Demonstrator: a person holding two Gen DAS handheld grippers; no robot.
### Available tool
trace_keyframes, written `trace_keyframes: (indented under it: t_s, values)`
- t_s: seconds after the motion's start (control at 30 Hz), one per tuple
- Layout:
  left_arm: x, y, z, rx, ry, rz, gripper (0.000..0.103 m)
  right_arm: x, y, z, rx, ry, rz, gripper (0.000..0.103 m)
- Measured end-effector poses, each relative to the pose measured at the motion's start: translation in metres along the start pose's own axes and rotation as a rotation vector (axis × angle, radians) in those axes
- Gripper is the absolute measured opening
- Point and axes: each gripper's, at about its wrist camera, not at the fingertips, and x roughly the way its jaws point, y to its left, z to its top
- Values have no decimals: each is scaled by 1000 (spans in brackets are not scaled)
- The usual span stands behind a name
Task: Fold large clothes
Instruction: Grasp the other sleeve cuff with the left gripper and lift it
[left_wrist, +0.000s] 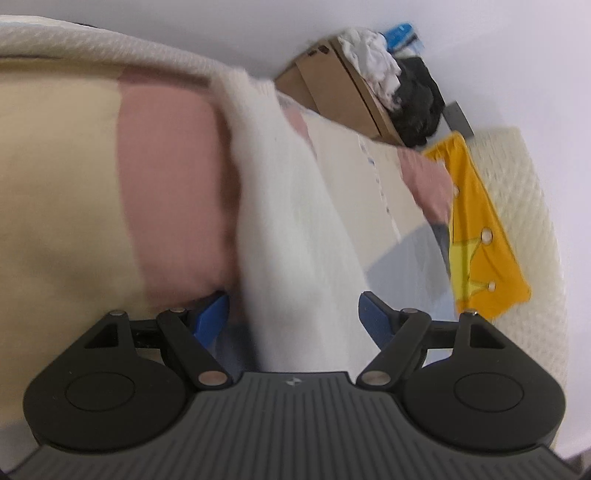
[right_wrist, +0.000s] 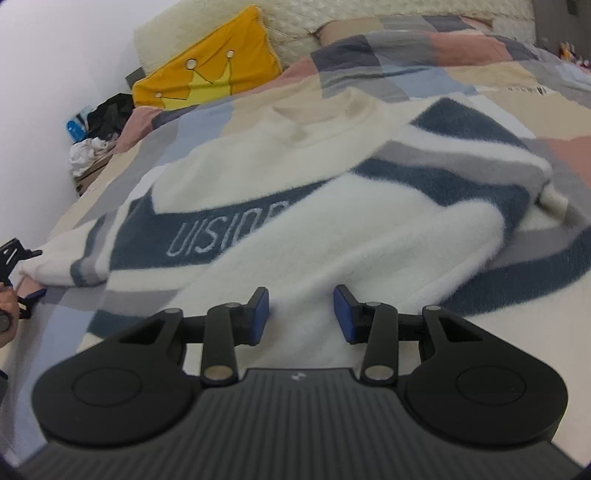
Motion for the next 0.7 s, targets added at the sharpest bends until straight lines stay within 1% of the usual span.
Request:
trace_keyframes:
  t_s: [0.07, 0.17, 0.2, 0.23, 0.27, 0.3, 0.33, 0.37, 0.4, 0.47, 0.5, 0.6, 0.7]
  values:
    - [10, -2, 15, -18, -14, -4, 80, 1, 2, 2, 11, 5, -17, 43]
    - [20, -5, 34, -5, -34, 27, 71, 3, 10, 1, -4, 7, -54, 43]
    - [24, -4, 40, -3, -36, 32, 65, 3, 13, 1, -7, 5, -67, 43]
    - [25, -1, 46, -7, -41, 36, 56, 3, 16, 0, -14, 2, -80, 43]
    - [26, 1, 50, -12, -45, 44, 51, 3, 19, 0, -18, 1, -94, 43]
    - [27, 3, 55, -5, -46, 58, 38, 3, 21, 2, -15, 0, -103, 43]
    - [28, 4, 59, 18, -46, 77, 22, 2, 24, 3, -13, -6, -106, 43]
    - [27, 4, 62, 48, -53, 92, 20, 0, 28, 4, -8, -10, -111, 43]
    - [23, 2, 65, 91, -70, 85, 19, -1, 30, 5, -2, -13, -112, 43]
    - [15, -11, 62, 211, -92, 106, 16, -5, 36, 8, -1, -22, -113, 43]
    - [12, -17, 62, 245, -97, 112, 15, -7, 38, 7, -12, -30, -119, 43]
    - [-7, -31, 59, 259, -121, 57, 14, -12, 42, 2, -44, -30, -140, 43]
    - [-24, -60, 59, 349, -138, 31, 13, -19, 42, 0, -24, -21, -137, 43]
